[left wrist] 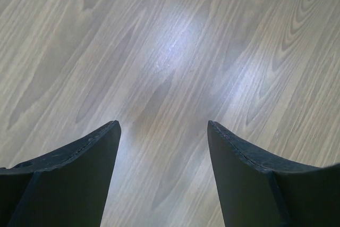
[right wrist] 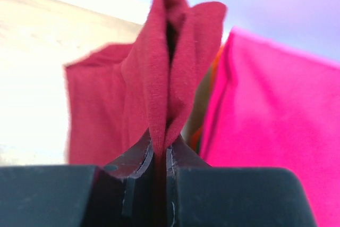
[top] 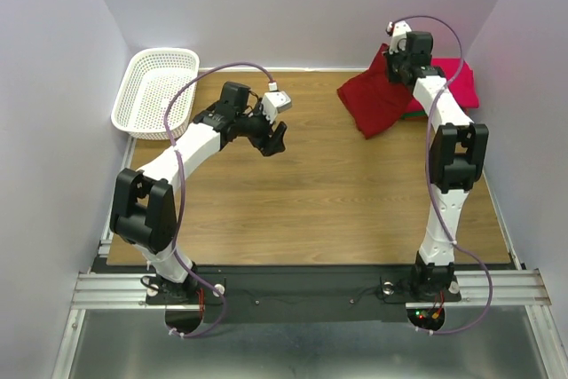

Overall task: Fold and stack the t-shirts
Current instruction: Neatly place the folded tshirt to the corner

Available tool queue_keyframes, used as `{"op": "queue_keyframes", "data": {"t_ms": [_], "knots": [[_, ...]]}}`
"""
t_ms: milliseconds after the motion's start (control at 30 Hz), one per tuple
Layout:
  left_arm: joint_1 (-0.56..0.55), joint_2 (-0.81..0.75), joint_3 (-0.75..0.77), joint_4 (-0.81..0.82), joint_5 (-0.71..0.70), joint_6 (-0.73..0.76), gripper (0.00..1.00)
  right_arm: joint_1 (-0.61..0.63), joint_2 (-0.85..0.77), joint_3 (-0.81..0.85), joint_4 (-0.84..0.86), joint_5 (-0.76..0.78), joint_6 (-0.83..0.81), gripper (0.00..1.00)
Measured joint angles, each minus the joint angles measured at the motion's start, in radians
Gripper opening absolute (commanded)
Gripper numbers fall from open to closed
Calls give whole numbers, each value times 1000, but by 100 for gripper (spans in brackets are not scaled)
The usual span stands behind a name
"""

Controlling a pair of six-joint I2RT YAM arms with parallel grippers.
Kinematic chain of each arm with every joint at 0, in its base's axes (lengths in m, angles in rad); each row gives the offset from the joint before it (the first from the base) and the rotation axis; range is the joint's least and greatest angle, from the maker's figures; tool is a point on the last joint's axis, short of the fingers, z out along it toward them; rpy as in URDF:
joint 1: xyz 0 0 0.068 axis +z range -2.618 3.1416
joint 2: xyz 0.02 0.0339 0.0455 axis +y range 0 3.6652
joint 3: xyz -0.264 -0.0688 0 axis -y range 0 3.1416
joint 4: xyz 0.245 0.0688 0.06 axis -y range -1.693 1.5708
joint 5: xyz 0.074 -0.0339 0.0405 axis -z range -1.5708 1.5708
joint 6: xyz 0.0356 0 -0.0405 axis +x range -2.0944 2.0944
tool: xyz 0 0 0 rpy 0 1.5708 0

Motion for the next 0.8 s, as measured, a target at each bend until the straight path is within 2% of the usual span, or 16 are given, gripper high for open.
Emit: {"op": "queue_keyframes", "data": {"t_ms": [267,800], "knots": [[3,-26,-24,12,-1,-6,79,7,0,155,-67,41,-66,1],[3,-39,-26,25,0,-14,79,5,-64,281,-198,49,-61,1]]}}
